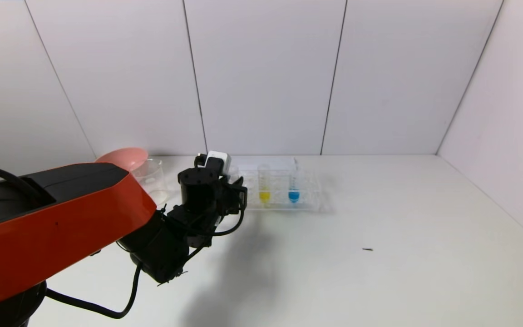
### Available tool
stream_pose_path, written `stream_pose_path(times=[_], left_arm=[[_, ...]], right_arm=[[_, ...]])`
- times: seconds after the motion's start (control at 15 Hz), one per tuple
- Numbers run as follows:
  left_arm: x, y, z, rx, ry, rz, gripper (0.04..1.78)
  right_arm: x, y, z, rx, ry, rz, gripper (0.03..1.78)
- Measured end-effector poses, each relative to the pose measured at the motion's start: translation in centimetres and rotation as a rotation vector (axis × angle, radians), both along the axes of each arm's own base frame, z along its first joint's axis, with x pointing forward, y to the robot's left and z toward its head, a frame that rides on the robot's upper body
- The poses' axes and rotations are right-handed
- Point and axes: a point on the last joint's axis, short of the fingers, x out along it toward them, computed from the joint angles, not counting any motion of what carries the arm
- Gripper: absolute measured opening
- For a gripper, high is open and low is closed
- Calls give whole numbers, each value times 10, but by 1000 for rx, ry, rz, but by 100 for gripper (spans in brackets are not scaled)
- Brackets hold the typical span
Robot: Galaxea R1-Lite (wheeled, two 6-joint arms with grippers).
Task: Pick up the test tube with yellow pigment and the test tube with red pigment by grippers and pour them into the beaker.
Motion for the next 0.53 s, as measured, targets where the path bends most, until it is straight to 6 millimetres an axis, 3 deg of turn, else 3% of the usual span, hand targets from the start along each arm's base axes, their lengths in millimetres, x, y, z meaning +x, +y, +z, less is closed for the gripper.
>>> stream_pose_path(times=[0.53], left_arm=[[-2,2,7,-6,-8,1,45]], right_arm=[[0,0,0,0,0,0,170]])
